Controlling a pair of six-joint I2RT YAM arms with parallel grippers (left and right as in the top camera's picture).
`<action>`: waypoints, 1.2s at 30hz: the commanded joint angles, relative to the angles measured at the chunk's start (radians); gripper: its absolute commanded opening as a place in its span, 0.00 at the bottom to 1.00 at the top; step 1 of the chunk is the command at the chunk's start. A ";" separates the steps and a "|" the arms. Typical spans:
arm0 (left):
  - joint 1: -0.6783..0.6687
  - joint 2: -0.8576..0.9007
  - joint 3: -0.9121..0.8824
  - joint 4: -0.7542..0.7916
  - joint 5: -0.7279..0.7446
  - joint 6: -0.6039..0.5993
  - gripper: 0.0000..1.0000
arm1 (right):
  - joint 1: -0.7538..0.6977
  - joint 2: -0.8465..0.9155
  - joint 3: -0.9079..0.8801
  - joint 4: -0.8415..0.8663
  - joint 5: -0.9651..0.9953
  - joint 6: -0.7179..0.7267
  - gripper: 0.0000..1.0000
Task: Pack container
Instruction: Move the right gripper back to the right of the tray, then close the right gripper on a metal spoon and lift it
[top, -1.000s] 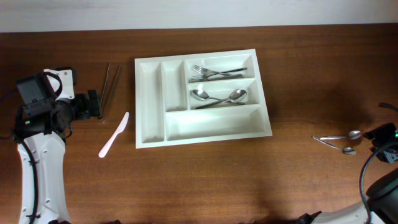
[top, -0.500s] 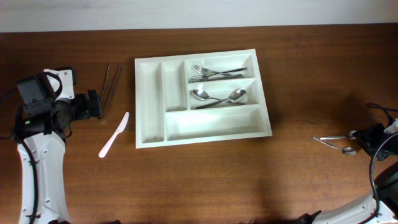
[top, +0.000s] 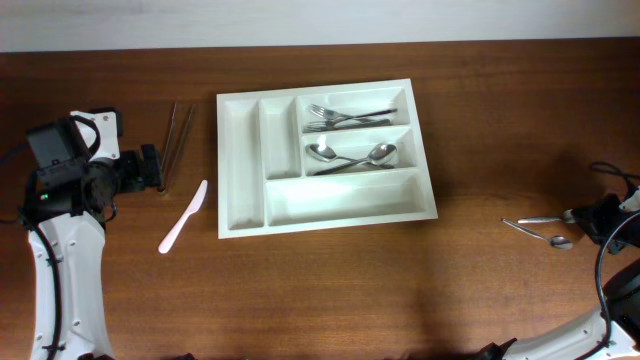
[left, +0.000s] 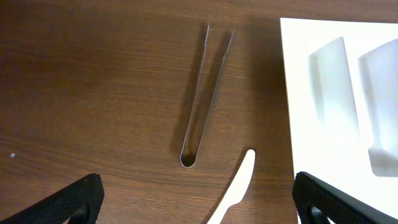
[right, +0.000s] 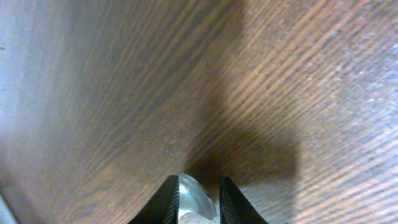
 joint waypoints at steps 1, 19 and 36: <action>0.003 0.003 0.020 0.003 0.011 0.013 0.99 | 0.013 0.014 -0.011 0.010 -0.039 -0.015 0.20; 0.003 0.003 0.020 0.003 0.011 0.013 0.99 | 0.029 -0.079 -0.008 0.023 -0.434 0.024 0.04; 0.003 0.003 0.020 0.003 0.011 0.013 0.99 | 0.521 -0.299 -0.009 -0.136 -0.319 0.132 0.04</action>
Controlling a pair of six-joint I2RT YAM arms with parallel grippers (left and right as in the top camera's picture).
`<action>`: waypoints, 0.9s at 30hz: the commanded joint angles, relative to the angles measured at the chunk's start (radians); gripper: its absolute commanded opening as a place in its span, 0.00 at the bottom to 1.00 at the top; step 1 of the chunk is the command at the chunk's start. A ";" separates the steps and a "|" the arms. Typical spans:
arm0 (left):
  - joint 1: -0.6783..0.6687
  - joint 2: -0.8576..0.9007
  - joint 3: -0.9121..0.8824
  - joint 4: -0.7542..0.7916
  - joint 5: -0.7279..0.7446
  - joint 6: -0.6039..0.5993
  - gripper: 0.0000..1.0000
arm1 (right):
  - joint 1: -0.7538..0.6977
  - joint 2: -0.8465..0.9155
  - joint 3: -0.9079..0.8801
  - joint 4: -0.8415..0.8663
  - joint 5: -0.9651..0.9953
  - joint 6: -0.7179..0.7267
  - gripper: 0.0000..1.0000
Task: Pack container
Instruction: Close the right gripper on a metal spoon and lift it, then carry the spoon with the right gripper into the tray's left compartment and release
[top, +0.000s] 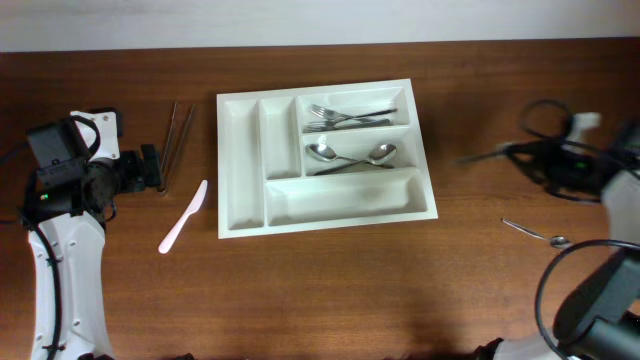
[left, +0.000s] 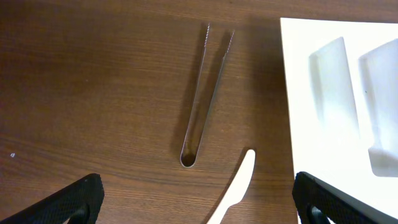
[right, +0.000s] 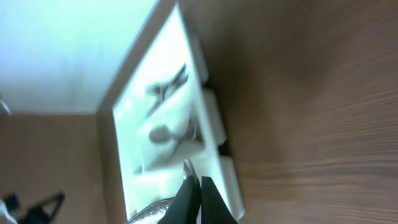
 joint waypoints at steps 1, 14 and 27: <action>0.003 0.003 0.020 0.003 0.011 0.013 0.99 | 0.140 -0.006 -0.004 -0.008 0.110 0.027 0.04; 0.003 0.003 0.020 0.003 0.011 0.013 0.99 | 0.644 -0.006 -0.004 0.289 0.384 0.238 0.04; 0.003 0.003 0.020 0.003 0.011 0.013 0.99 | 0.824 0.061 -0.004 0.633 0.426 -0.187 0.04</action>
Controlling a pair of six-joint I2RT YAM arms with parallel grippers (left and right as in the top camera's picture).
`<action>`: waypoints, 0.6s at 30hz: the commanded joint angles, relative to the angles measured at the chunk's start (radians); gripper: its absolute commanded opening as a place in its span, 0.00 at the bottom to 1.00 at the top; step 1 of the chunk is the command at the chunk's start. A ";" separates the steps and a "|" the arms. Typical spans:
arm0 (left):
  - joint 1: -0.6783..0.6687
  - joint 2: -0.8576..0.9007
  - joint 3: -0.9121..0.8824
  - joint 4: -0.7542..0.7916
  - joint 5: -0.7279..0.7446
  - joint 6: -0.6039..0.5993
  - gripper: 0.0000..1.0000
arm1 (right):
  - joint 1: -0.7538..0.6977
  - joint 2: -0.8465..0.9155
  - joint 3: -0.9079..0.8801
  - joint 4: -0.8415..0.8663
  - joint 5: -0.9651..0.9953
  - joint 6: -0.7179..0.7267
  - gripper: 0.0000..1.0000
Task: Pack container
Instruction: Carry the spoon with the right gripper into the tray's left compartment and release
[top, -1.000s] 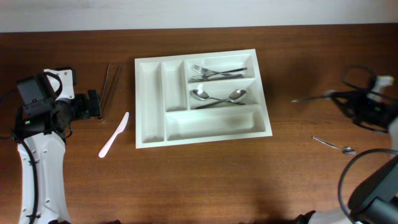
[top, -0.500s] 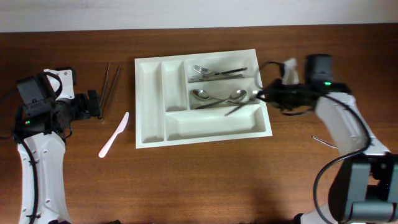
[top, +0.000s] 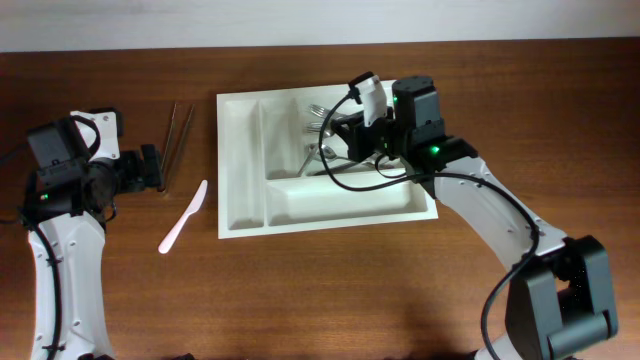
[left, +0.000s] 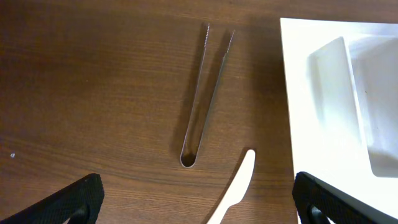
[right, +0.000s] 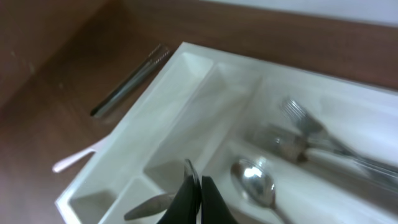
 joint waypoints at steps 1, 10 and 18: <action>0.003 0.003 0.020 0.003 0.011 0.013 0.99 | 0.008 0.046 0.002 0.025 0.027 -0.075 0.04; 0.003 0.003 0.020 0.003 0.011 0.013 0.99 | 0.040 0.180 0.002 0.171 0.001 -0.107 0.04; 0.003 0.003 0.020 0.003 0.011 0.013 0.99 | 0.087 0.227 0.002 0.268 0.002 -0.100 0.04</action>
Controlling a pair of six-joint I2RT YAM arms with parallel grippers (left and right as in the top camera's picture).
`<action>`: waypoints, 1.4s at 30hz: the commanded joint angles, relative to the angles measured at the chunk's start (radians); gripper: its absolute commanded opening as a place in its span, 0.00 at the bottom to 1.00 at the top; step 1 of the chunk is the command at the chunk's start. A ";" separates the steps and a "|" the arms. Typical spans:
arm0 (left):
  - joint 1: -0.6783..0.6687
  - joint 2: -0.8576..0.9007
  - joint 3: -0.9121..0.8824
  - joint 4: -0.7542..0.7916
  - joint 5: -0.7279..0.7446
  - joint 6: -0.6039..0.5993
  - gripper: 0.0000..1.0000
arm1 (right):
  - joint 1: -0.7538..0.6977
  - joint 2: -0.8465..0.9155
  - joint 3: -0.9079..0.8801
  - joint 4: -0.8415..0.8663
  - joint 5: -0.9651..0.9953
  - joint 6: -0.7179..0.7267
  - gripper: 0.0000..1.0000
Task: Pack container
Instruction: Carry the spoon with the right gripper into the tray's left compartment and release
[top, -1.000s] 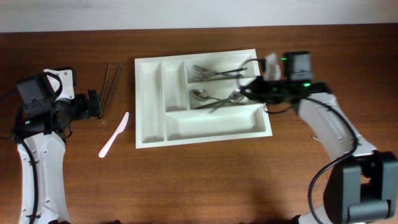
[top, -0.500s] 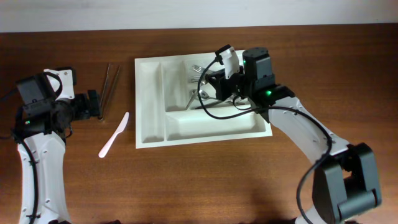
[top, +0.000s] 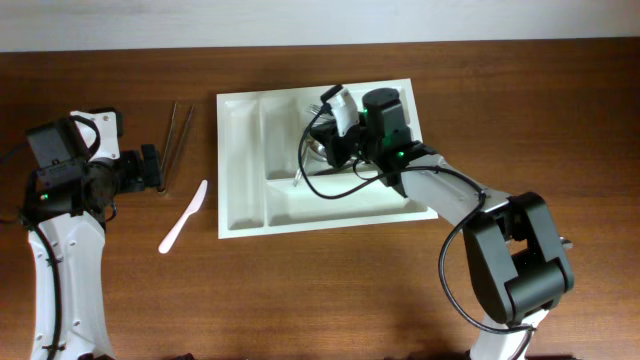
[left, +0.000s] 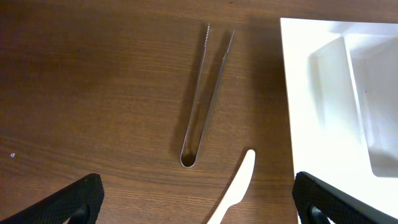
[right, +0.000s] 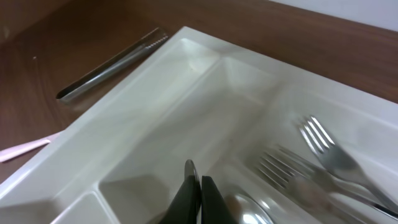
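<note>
The white cutlery tray (top: 240, 170) lies at mid-table. My right gripper (right: 194, 190) hangs low over its spoon compartment, shut on a thin silver utensil (top: 301, 172) whose free end points at the long front compartment. Forks (right: 317, 158) and a spoon bowl (right: 244, 213) lie just right of the fingers. Left of the tray lie metal tongs (left: 205, 93) and a white plastic knife (left: 235, 193). My left gripper (left: 198, 202) hovers open, wide apart, near the knife's tip and holds nothing.
The right arm (top: 440, 185) stretches across the tray's right half and hides most of the fork and spoon compartments from above. The left arm (top: 60, 200) stands at the table's left edge. Bare wood lies in front of the tray.
My right gripper has moved a little left and lower over the tray, still shut on the silver utensil. The left gripper, tongs and white knife are as they were.
My right gripper was first down on the table at the far right, beside two silver pieces. It then held one of them up in the air, a spoon staying behind. Later it was over the tray, and now it hangs lower there. The left arm stayed still.
</note>
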 joint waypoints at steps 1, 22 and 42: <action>0.003 0.003 0.020 0.003 0.011 0.012 0.99 | 0.026 0.018 0.002 0.031 -0.005 -0.010 0.04; 0.003 0.003 0.020 0.003 0.011 0.012 0.99 | 0.030 0.031 0.003 0.235 -0.027 0.238 0.04; 0.003 0.003 0.020 0.003 0.011 0.012 0.99 | 0.031 0.129 0.003 0.230 0.110 0.185 0.04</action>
